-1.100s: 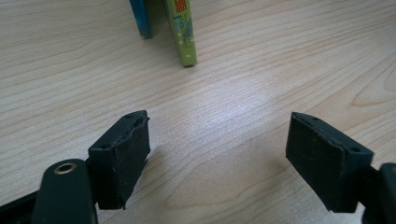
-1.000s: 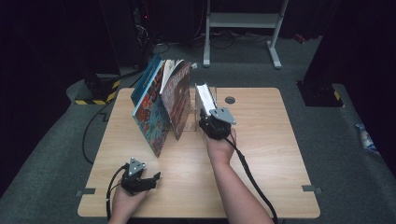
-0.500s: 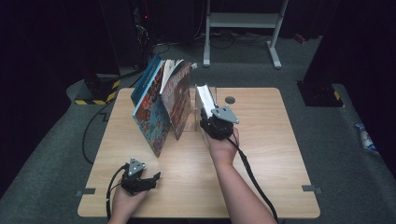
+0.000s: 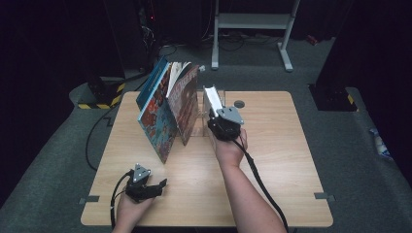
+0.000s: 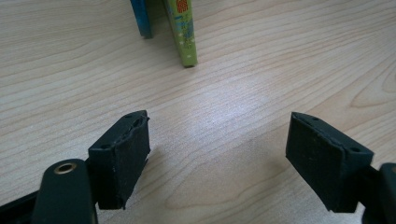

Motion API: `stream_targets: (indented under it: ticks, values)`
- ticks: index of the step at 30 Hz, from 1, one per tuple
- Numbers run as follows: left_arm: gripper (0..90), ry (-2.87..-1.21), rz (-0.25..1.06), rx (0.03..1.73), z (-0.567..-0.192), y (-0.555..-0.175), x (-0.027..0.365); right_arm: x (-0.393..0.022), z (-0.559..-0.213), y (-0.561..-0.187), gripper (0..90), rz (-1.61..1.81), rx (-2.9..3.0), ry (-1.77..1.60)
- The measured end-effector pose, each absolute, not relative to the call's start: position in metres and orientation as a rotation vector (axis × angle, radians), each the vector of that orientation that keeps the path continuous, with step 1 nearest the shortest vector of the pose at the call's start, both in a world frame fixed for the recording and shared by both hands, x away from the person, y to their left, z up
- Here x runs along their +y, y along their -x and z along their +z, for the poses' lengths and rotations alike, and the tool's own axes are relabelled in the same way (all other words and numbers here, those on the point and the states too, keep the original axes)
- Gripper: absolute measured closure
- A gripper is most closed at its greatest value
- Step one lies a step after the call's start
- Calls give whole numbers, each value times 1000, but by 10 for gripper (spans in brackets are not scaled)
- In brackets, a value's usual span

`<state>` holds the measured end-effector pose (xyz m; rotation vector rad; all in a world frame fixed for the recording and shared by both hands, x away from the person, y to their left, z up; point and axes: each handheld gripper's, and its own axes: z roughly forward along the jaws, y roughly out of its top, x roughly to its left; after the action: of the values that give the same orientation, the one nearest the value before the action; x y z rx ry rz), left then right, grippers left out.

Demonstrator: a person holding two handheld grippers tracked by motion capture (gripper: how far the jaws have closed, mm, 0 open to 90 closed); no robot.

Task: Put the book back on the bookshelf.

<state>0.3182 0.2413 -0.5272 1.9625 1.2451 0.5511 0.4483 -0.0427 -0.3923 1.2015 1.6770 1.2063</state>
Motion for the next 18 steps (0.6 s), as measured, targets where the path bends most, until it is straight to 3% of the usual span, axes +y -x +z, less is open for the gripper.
stream_targets:
  ticks: [18]
  values:
    - [218,-1963,547,1240,-527,-318,241,-32,-392,-486,535,1186,1606,-1252]
